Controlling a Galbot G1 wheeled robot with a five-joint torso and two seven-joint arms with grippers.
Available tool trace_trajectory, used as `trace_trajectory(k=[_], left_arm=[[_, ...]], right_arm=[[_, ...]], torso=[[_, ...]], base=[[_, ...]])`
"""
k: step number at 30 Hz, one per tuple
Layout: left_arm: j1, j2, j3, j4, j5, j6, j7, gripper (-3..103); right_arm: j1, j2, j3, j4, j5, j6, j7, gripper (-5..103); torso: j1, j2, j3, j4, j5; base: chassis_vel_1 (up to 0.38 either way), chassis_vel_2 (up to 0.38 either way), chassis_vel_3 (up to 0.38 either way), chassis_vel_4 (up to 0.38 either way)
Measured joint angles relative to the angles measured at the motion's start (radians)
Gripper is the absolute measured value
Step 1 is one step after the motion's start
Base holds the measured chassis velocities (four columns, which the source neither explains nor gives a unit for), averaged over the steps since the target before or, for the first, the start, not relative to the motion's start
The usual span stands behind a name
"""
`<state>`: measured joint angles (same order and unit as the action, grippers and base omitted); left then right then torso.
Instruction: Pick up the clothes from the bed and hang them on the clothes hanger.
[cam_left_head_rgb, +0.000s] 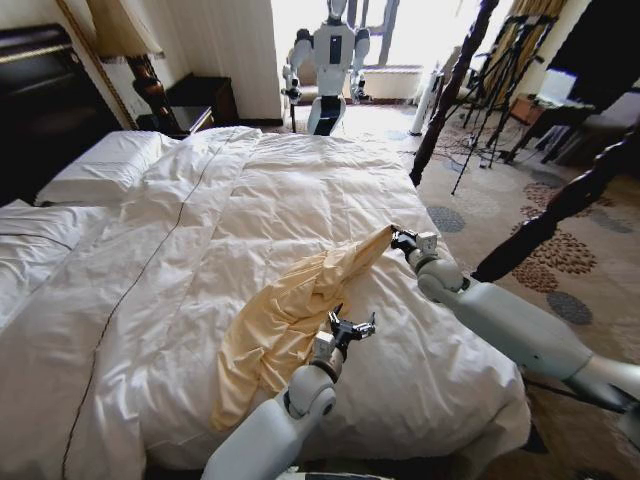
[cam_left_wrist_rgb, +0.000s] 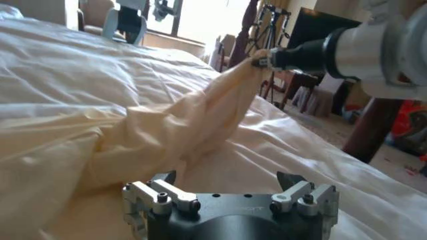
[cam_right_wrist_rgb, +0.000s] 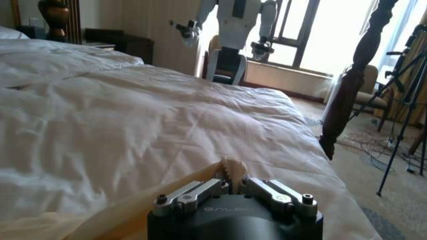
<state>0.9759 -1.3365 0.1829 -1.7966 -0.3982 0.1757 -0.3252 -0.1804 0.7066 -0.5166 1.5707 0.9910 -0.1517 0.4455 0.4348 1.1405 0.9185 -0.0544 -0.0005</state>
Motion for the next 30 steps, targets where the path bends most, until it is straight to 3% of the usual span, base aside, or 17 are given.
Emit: trace_trajectory(k=[9, 25, 30], left_arm=[[-0.070, 0.003, -0.039, 0.089, -0.006, -0.008, 0.018, 100], [-0.056, 0.009, -0.050, 0.137, 0.060, -0.043, 0.053, 101], [-0.062, 0.011, -0.053, 0.141, 0.059, -0.057, 0.057, 90]], right_arm=[[-0.008, -0.003, 0.001, -0.007, -0.002, -0.002, -0.002, 0], [0.005, 0.025, -0.017, -0.022, 0.002, -0.004, 0.009, 0], [0.003, 0.026, -0.019, -0.016, 0.002, -0.004, 0.016, 0]], torso=[[0.000, 0.000, 0.000, 0.0000, 0.0000], [0.000, 0.000, 0.000, 0.0000, 0.0000], [0.000, 0.000, 0.000, 0.0000, 0.0000]], base=[[0.000, 0.000, 0.000, 0.000], [0.000, 0.000, 0.000, 0.000], [0.000, 0.000, 0.000, 0.000]])
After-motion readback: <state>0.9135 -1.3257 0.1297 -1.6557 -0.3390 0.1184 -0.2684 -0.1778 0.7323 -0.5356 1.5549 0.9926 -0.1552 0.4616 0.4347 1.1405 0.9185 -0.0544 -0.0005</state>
